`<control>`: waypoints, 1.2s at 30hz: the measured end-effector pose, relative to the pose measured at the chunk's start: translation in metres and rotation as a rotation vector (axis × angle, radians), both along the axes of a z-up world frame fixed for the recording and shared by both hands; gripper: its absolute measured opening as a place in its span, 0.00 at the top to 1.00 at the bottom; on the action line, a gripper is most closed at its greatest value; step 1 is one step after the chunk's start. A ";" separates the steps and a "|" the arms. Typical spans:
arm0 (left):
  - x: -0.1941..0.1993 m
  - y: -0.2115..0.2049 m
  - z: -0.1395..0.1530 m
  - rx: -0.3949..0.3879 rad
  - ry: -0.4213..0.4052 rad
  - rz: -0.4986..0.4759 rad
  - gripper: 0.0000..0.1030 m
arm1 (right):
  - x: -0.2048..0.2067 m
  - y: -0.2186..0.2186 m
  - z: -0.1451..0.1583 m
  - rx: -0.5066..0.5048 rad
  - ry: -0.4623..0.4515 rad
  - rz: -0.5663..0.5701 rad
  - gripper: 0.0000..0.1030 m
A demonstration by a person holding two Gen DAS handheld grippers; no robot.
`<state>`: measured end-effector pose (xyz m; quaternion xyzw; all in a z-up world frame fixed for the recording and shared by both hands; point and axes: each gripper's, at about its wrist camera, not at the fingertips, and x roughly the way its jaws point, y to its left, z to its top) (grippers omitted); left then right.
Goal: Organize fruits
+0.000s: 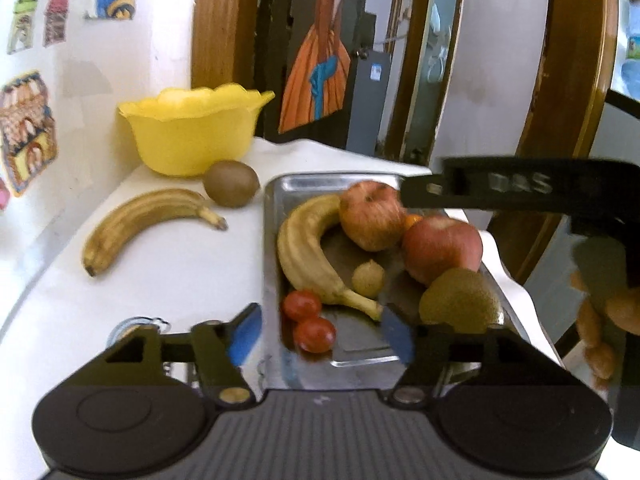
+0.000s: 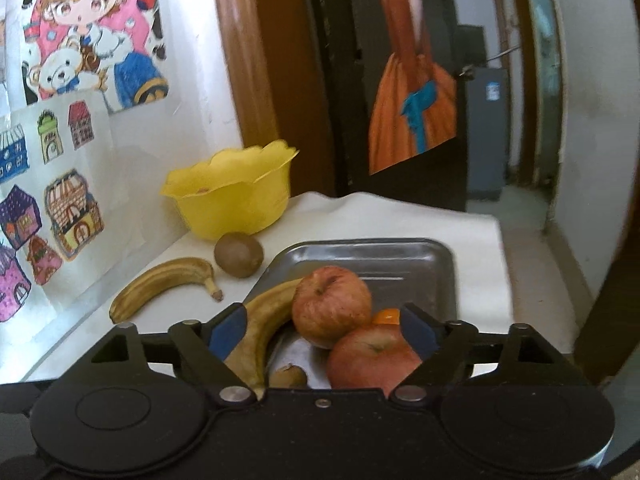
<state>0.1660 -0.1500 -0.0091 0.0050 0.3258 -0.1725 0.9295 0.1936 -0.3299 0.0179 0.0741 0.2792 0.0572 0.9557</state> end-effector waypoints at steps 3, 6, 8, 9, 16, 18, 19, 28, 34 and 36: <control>-0.006 0.013 0.006 -0.008 -0.025 0.004 0.20 | -0.019 0.000 0.009 -0.012 -0.019 -0.045 0.07; -0.014 0.026 0.013 -0.003 -0.045 0.006 0.15 | -0.038 0.003 0.017 -0.015 -0.034 -0.086 0.02; -0.018 0.036 0.017 -0.001 -0.061 0.012 0.08 | -0.051 0.006 0.020 -0.015 -0.040 -0.112 0.01; -0.020 0.041 0.019 0.000 -0.069 0.017 0.06 | -0.056 0.008 0.021 -0.015 -0.041 -0.120 0.01; -0.034 0.076 0.026 0.006 -0.063 0.080 0.01 | -0.088 0.029 0.019 -0.034 0.019 -0.186 0.01; -0.037 0.086 0.026 0.008 -0.051 0.099 0.01 | -0.095 0.037 0.015 -0.039 0.054 -0.198 0.01; -0.039 0.090 0.025 0.011 -0.045 0.108 0.01 | -0.098 0.040 0.013 -0.039 0.072 -0.203 0.01; -0.047 0.116 0.014 0.072 -0.004 0.200 0.01 | -0.110 0.079 -0.013 0.083 0.242 -0.231 0.01; -0.045 0.124 0.009 0.124 -0.007 0.289 0.01 | -0.103 0.106 -0.015 0.133 0.274 -0.184 0.01; -0.045 0.127 0.009 0.128 -0.005 0.298 0.01 | -0.099 0.113 -0.014 0.133 0.275 -0.168 0.01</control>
